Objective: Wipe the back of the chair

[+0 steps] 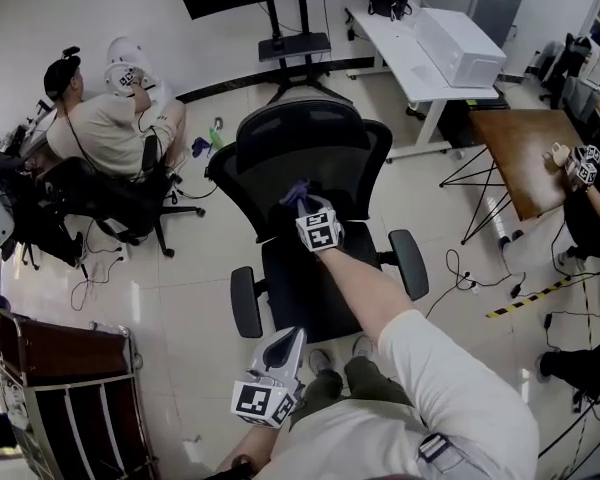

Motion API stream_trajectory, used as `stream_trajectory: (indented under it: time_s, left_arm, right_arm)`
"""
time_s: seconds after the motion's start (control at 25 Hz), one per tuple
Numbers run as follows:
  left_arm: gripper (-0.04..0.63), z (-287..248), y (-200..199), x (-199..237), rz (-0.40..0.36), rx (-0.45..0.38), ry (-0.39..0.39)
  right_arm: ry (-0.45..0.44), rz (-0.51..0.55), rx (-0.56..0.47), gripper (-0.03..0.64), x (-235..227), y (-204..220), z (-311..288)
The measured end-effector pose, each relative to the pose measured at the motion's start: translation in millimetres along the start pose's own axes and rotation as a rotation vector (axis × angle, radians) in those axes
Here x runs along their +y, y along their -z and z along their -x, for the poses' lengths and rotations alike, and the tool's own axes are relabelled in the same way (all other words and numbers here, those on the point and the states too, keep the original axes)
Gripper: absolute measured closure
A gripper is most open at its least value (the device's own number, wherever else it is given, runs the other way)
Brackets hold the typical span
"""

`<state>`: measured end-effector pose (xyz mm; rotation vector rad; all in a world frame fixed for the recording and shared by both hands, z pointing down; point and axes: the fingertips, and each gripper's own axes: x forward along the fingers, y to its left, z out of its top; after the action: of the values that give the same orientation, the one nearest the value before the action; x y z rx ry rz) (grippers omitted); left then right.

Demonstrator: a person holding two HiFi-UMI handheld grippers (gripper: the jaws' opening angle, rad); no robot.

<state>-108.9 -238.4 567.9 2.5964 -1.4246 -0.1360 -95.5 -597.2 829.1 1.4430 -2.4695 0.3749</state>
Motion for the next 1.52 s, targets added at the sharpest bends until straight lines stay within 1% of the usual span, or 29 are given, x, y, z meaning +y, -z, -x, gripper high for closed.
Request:
stream_trajectory:
  time_s: [0.08, 0.12, 0.16, 0.24, 0.32, 0.36, 0.44, 0.52, 0.64, 0.76, 0.88, 0.96, 1.08, 1.16, 1.24, 1.32, 1.44, 1.52]
  left_arm:
    - [0.465, 0.7, -16.0, 11.3, 0.011, -0.022, -0.048]
    - [0.465, -1.2, -24.8, 17.8, 0.008, -0.030, -0.074]
    - [0.466, -4.6, -31.8, 25.5, 0.003, -0.034, -0.102]
    - [0.465, -13.1, -34.6, 44.5, -0.005, -0.031, -0.163]
    - [0.466, -16.2, -26.2, 67.6, 0.002, -0.012, -0.223]
    - [0.465, -14.8, -20.1, 79.5, 0.010, 0.003, -0.249]
    - [0.465, -12.0, -8.7, 98.2, 0.026, 0.036, -0.282]
    - [0.465, -16.3, -3.9, 109.7, 0.035, 0.056, -0.291]
    - [0.466, -34.2, -5.1, 115.5, 0.050, 0.066, -0.272]
    - [0.465, -47.5, -4.1, 103.1, 0.052, 0.067, -0.207]
    - [0.465, -48.7, 0.4, 76.7, 0.050, 0.034, -0.128]
    - [0.465, -55.8, 8.7, 58.0, 0.050, 0.025, -0.079]
    - [0.465, -75.6, 15.4, 25.8, 0.040, 0.021, -0.014]
    - [0.465, -78.7, 13.8, 2.8, 0.033, 0.007, 0.026]
    - [0.465, -73.0, 15.2, -10.8, 0.031, -0.005, 0.061]
    - [0.466, -79.7, 12.6, -10.6, 0.033, 0.004, 0.075]
    - [0.466, -120.4, -9.3, 9.1, 0.047, 0.042, 0.064]
    - [0.465, -136.8, -27.6, 24.3, 0.056, 0.051, 0.054]
  right_arm:
    - [-0.069, -0.005, 0.004, 0.586, 52.1, -13.7, -24.4]
    - [-0.094, 0.010, -0.001, 0.586, 68.7, -22.7, -36.8]
    - [-0.115, 0.020, 0.013, 0.586, 78.6, -22.9, -52.6]
    - [-0.135, 0.018, 0.058, 0.584, 77.7, -9.1, -87.5]
    - [-0.131, 0.016, 0.082, 0.584, 66.5, -1.2, -114.2]
    - [-0.141, 0.003, 0.114, 0.584, 65.3, 10.6, -127.1]
    - [-0.150, -0.017, 0.155, 0.584, 61.9, 25.4, -146.1]
    - [-0.136, -0.006, 0.156, 0.584, 48.2, 21.6, -155.4]
    - [-0.085, -0.003, 0.130, 0.586, 10.0, 5.1, -152.7]
    - [-0.013, -0.035, 0.164, 0.586, -41.7, 27.5, -129.2]
    - [0.092, -0.031, 0.164, 0.586, -108.0, 48.7, -83.8]
    - [0.161, -0.052, 0.162, 0.586, -157.6, 60.2, -53.4]
    - [0.236, -0.092, 0.164, 0.586, -226.0, 75.5, -16.2]
    - [0.280, -0.126, 0.154, 0.586, -255.6, 86.5, 8.5]
    - [0.298, -0.124, 0.140, 0.586, -266.0, 97.3, 25.3]
    - [0.290, -0.119, 0.137, 0.586, -268.1, 98.5, 26.9]
    - [0.279, -0.173, 0.135, 0.586, -272.5, 71.2, 3.9]
    - [0.242, -0.182, 0.127, 0.586, -252.3, 44.7, -16.3]
